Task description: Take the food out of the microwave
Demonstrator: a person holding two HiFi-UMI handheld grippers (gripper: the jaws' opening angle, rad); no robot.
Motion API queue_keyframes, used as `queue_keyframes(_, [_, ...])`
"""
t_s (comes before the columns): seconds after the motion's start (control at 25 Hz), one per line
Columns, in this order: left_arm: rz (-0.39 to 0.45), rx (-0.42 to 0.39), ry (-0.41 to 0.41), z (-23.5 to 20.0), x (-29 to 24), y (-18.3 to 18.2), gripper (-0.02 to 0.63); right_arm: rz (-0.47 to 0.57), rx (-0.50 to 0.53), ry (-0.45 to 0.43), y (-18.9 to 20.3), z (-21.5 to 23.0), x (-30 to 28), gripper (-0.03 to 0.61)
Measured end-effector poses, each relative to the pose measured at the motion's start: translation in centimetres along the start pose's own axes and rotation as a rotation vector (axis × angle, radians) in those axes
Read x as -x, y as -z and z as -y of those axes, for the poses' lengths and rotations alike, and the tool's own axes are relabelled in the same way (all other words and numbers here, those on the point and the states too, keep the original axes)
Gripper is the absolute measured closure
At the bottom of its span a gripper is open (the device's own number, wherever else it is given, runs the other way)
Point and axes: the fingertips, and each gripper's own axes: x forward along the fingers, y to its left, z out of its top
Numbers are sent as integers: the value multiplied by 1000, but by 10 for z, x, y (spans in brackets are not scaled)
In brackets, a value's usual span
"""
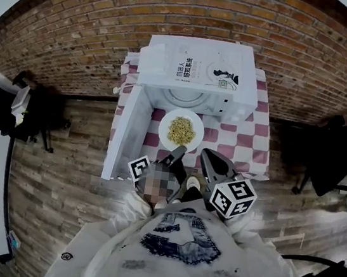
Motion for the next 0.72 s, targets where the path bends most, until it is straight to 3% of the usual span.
queue_keyframes(0.72, [-43,-17,4,29,81,73,595,35,43,40,37,-54,69,566])
